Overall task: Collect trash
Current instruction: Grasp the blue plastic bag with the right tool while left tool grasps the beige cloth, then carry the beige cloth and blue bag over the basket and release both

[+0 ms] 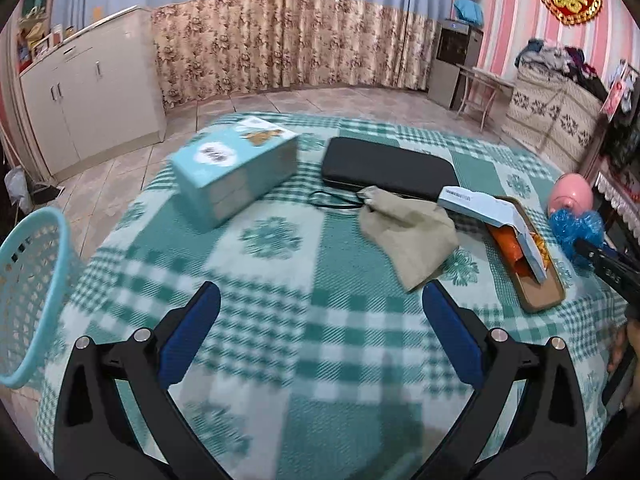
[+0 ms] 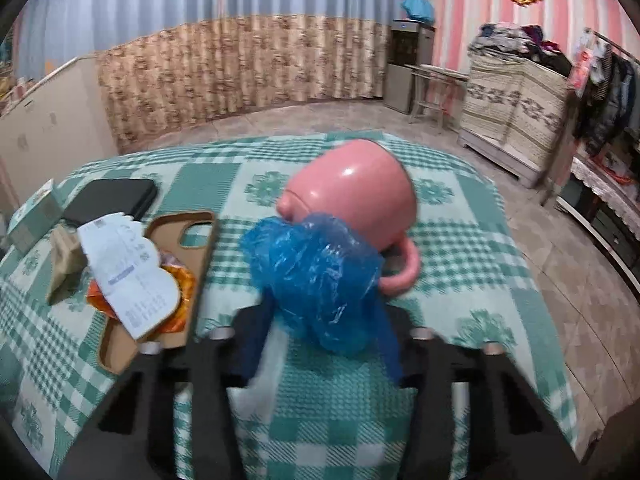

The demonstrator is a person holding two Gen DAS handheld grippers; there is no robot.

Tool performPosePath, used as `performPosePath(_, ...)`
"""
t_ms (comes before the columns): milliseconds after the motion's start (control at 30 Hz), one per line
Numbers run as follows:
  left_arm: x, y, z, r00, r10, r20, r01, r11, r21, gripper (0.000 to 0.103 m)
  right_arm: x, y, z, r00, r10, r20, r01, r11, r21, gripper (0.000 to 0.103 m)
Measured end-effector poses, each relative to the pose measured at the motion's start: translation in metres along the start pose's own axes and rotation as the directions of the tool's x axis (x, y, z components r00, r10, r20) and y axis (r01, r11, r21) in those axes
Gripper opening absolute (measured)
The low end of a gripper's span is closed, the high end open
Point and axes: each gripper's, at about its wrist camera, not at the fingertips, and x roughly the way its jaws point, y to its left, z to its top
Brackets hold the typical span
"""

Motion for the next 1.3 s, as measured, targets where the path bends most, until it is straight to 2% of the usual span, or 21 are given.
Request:
performPosePath(167,0.024,-0.03,0.014,1.0,-0.006,-0.027,0.007,1.0,0.03,0.098,-0.024,0.009,-0.006,0.997,0.039,0.065,-0.038,0.999,-0.014,0.029)
performPosePath(267,0.042,-0.048,0.022,0.997,-0.037,-0.062,0.04,0.998,0.043,0.098,-0.036,0.014,-0.013,0.996,0.053,0.071,-0.051,0.998,-0.028,0.029)
performPosePath(367,0.055,-0.054,0.025,0.996,-0.036,-0.079,0.04,0.998,0.056,0.094,-0.043,0.011,-0.018,0.995,0.071,0.069,-0.071,0.997,0.0,0.029)
performPosePath(400,0.062,-0.058,0.025,0.994,-0.046,-0.099,0.053,0.996,0.065,0.083,-0.044,0.009,-0.02,0.995,0.075,0.066,-0.076,0.997,0.009,0.029)
performPosePath(433,0.069,-0.06,0.026,0.99,-0.059,-0.131,0.069,0.995,0.076,0.067,-0.043,0.009,-0.021,0.995,0.077,0.06,-0.078,0.997,0.014,0.029)
performPosePath(467,0.075,-0.061,0.026,0.985,-0.07,-0.159,0.083,0.993,0.081,0.06,-0.043,0.01,-0.023,0.996,0.076,0.054,-0.077,0.997,0.015,0.029)
performPosePath(500,0.076,-0.062,0.027,0.986,-0.063,-0.154,0.077,0.993,0.084,0.057,-0.044,0.01,-0.024,0.996,0.076,0.051,-0.077,0.997,0.015,0.029)
performPosePath(533,0.074,-0.062,0.027,0.987,-0.065,-0.146,0.079,0.993,0.088,0.045,-0.044,0.012,-0.025,0.996,0.077,0.049,-0.078,0.997,0.014,0.029)
performPosePath(567,0.073,-0.062,0.027,0.986,-0.076,-0.147,0.09,0.991,0.095,0.038,-0.046,0.012,-0.026,0.996,0.078,0.048,-0.078,0.997,0.012,0.029)
performPosePath(600,0.07,-0.061,0.026,0.986,-0.081,-0.148,0.097,0.99,0.106,0.025,-0.048,0.015,-0.027,0.996,0.078,0.047,-0.078,0.997,0.008,0.029)
performPosePath(633,0.065,-0.058,0.025,0.985,-0.092,-0.148,0.109,0.988,0.109,0.017,-0.05,0.018,-0.027,0.996,0.079,0.046,-0.079,0.997,0.001,0.029)
performPosePath(700,0.056,-0.048,0.022,0.981,-0.128,-0.144,0.142,0.986,0.092,0.011,-0.054,0.028,-0.028,0.995,0.088,0.044,-0.088,0.996,-0.009,0.029)
performPosePath(933,0.002,0.006,0.005,0.987,-0.133,-0.093,0.138,0.989,0.054,0.008,-0.072,0.075,-0.03,0.989,0.144,0.046,-0.141,0.988,-0.055,0.029)
performPosePath(1033,-0.029,0.032,0.0,0.997,-0.072,-0.037,0.075,0.994,0.075,0.008,-0.079,0.101,-0.03,0.983,0.178,0.046,-0.174,0.982,-0.074,0.029)
performPosePath(1133,-0.054,0.067,-0.003,0.998,-0.055,-0.008,0.055,0.998,0.034,0.008,-0.083,0.13,-0.031,0.976,0.212,0.043,-0.207,0.973,-0.098,0.029)
performPosePath(1300,-0.089,0.125,-0.011,0.998,0.037,0.047,-0.037,0.999,-0.005,0.008,-0.086,0.18,-0.035,0.959,0.284,0.021,-0.279,0.951,-0.136,0.029)
